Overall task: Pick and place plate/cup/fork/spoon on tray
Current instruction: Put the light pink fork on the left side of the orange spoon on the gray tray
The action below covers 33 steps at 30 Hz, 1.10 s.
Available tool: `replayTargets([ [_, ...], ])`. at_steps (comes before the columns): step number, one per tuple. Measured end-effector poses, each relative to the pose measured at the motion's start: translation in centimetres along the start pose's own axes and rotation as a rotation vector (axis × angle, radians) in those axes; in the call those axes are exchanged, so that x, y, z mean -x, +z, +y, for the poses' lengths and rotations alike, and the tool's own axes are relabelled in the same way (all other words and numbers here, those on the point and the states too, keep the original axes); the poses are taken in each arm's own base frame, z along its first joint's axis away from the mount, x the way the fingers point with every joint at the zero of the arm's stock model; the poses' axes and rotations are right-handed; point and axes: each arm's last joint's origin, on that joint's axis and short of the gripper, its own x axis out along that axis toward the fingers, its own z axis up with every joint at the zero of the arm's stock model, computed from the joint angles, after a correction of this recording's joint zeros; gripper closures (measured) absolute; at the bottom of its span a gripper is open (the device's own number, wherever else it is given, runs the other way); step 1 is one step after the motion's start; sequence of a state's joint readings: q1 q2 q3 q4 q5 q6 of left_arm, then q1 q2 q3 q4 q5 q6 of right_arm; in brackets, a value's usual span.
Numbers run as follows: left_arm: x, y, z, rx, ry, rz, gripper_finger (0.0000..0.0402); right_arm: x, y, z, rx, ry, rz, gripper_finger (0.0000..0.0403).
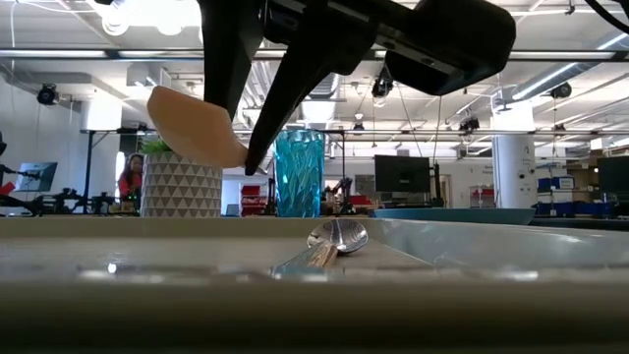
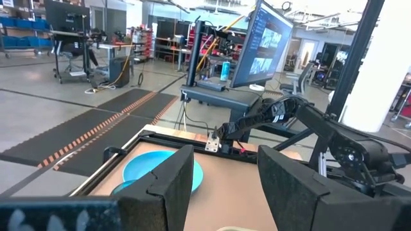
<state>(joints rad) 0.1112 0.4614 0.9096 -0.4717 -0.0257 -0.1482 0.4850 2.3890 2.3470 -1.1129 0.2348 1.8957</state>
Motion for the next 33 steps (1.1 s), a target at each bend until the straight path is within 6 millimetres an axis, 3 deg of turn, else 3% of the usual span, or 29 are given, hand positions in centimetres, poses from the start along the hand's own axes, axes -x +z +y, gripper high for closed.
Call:
replayTargets([
  [17,0.0,0.1,0.0,-0.004,0.000,-0.003,0.0244,-3.5,-0.6,-0.7,-0.063,0.051,0.017,0.0368],
  [26,0.0,0.1,0.0,-0.004,-0.001,-0.003,0.0244,-3.7,-0.6,-0.8,-0.055,0.053,0.016,0.0368],
  [33,0.0,0.1,0.0,-0.004,0.000,-0.003,0.0244,-3.7,-0.6,-0.8,-0.050,0.053,0.015,0.0297],
])
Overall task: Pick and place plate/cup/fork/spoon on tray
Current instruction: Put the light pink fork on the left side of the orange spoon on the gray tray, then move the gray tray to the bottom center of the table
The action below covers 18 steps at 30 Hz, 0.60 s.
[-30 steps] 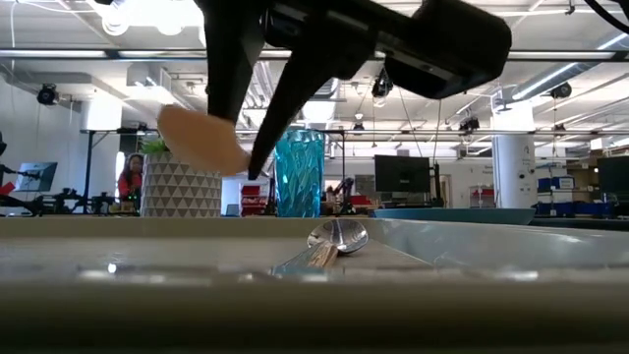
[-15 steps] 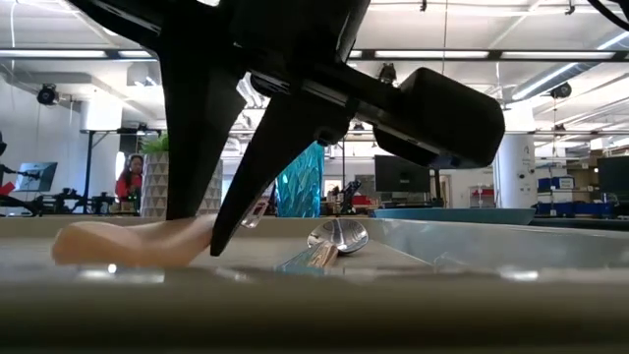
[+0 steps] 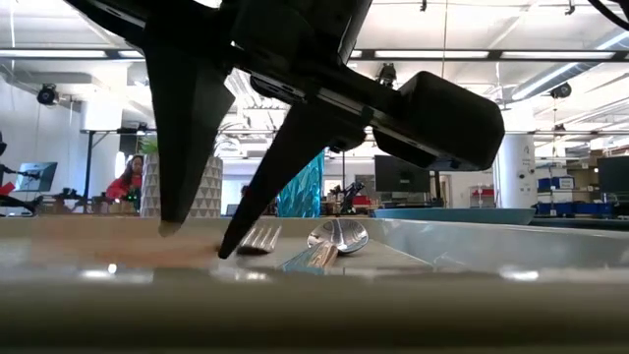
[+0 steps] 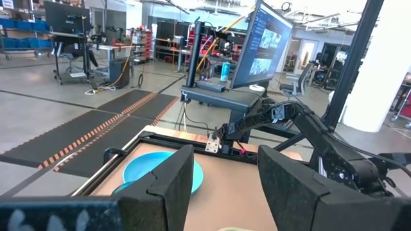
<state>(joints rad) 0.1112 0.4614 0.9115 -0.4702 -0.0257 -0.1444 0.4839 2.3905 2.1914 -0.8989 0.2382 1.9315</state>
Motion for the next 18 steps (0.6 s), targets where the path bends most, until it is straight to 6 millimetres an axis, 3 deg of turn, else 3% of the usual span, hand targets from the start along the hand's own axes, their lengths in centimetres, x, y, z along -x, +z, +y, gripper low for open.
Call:
replayTargets([
  [10,0.0,0.0,0.0,0.000,0.000,0.000,0.0244,0.5,0.2,0.4,0.058,0.027,-0.034,0.0305],
  [18,0.0,0.0,0.0,0.000,0.000,0.000,0.0244,4.6,1.3,0.7,0.130,0.022,-0.068,0.0348],
])
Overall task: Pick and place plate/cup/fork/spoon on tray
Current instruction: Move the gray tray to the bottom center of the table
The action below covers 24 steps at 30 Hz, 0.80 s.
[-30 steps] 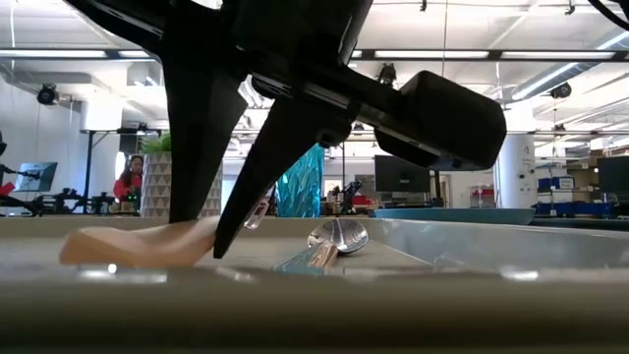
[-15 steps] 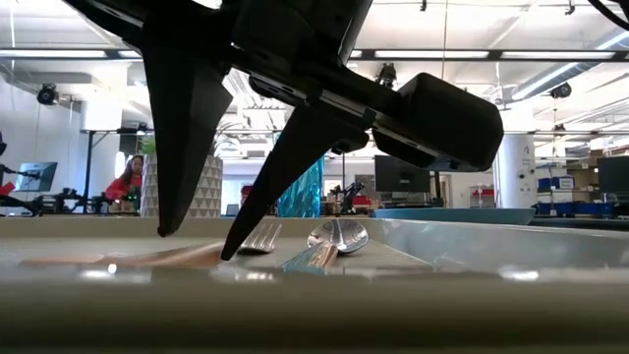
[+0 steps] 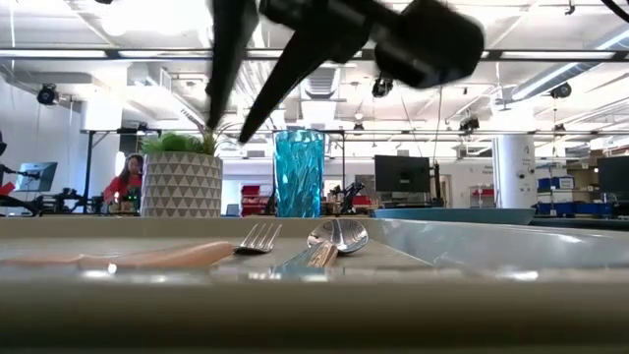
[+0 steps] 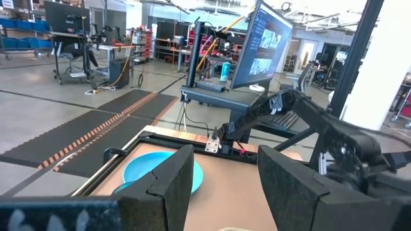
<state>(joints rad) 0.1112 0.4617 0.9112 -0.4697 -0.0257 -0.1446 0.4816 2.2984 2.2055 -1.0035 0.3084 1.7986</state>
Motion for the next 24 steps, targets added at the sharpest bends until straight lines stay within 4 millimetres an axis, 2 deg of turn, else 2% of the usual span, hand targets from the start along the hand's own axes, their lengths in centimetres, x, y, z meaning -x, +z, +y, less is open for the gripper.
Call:
replayTargets([
  [5,0.0,0.0,0.0,0.000,0.000,0.000,0.0244,0.6,-0.6,-0.5,0.026,-0.055,0.099,0.0390],
  [11,0.0,0.0,0.0,0.000,0.000,0.000,0.0244,0.4,-2.6,-1.4,0.021,-0.112,0.198,0.0394],
  [17,0.0,0.0,0.0,-0.002,0.000,-0.001,0.0244,1.2,-4.5,-3.2,-0.027,-0.237,0.176,0.0394],
  [24,0.0,0.1,0.0,-0.001,-0.001,-0.010,0.0244,1.4,-5.5,-3.6,-0.076,-0.245,0.166,0.0394],
])
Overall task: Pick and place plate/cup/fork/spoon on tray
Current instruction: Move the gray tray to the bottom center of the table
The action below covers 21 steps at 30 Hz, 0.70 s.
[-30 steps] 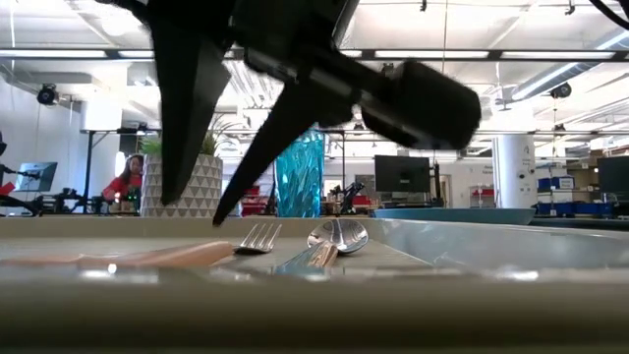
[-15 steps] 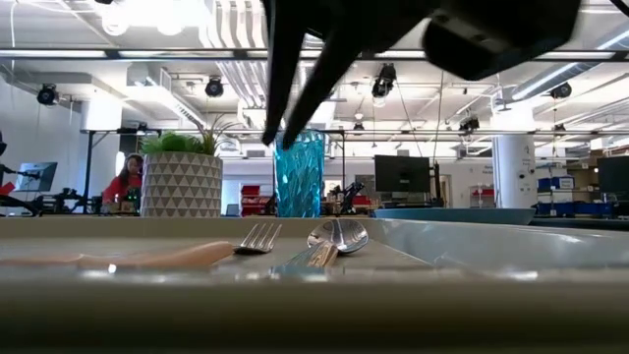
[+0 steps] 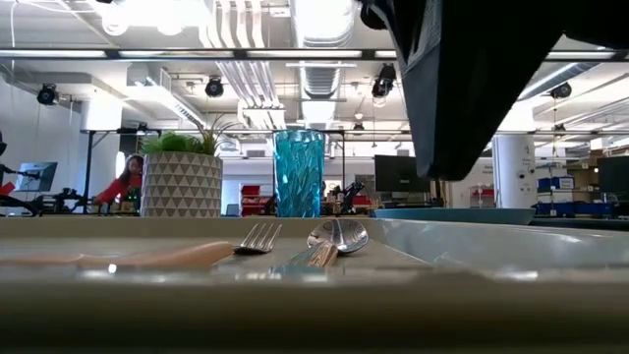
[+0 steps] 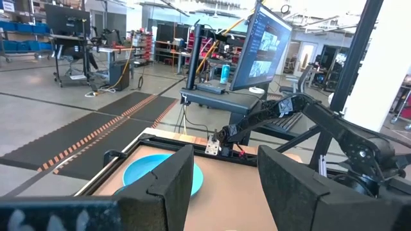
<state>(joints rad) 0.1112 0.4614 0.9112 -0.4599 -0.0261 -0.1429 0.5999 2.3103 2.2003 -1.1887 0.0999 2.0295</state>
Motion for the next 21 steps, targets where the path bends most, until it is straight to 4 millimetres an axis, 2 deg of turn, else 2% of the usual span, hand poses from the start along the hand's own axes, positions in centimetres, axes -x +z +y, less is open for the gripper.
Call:
replayTargets([
  [5,0.0,0.0,0.0,0.001,-0.001,-0.005,0.0244,-0.8,-0.2,-0.1,-0.011,0.011,0.001,0.0394],
  [14,0.0,0.0,0.0,0.003,-0.001,-0.004,0.0244,-3.5,-0.3,-1.1,0.001,-0.015,-0.005,0.0394],
  [21,0.0,0.0,0.0,0.007,-0.001,-0.002,0.0244,-3.7,-0.4,-1.9,0.029,-0.073,-0.019,0.0394],
])
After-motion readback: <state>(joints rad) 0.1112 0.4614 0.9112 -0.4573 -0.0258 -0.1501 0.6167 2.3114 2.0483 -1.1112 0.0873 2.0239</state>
